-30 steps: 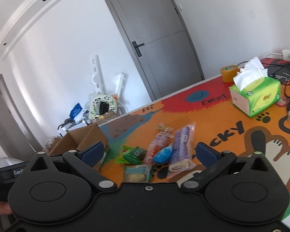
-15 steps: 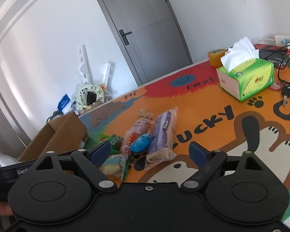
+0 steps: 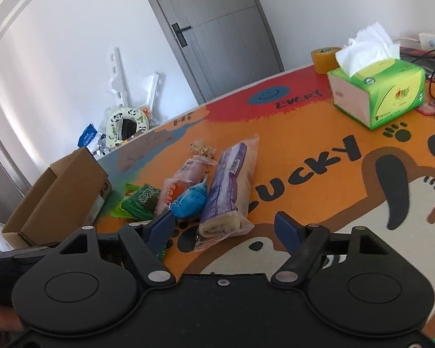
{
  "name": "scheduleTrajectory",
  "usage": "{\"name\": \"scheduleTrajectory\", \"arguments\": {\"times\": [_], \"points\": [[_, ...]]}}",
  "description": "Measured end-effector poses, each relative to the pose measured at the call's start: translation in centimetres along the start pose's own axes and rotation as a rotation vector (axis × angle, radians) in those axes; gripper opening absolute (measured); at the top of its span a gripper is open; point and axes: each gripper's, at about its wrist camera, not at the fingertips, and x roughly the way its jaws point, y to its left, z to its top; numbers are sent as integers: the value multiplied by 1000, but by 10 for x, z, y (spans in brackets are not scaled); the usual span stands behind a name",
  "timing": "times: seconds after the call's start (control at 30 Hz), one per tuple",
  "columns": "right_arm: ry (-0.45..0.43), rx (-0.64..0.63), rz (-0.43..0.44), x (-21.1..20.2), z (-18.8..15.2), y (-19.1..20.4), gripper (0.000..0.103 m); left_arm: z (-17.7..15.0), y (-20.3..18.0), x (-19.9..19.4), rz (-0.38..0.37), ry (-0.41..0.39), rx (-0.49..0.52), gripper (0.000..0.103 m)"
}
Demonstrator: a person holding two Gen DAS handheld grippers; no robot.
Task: Organize snacks
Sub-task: 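Open both grippers in the box and move them back over the snacks, then grasp the wrapped bread cake with the left gripper while the right grasps the purple bread roll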
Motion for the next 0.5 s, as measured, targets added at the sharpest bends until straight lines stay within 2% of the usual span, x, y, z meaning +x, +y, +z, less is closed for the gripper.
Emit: {"name": "scheduleTrajectory", "arguments": {"times": [0.1, 0.3, 0.43, 0.5], "points": [[13, -6, -2, 8, 0, 0, 75, 0, 0, 8, 8, 14, 0, 96], [25, -12, -27, 23, 3, 0, 75, -5, -9, 11, 14, -8, 43, 94], [26, -36, -37, 33, 3, 4, 74, -9, -11, 9, 23, -35, 70, 78], [22, -48, -44, 35, 3, 6, 66, -8, -9, 7, 25, -42, 61, 66]]}}
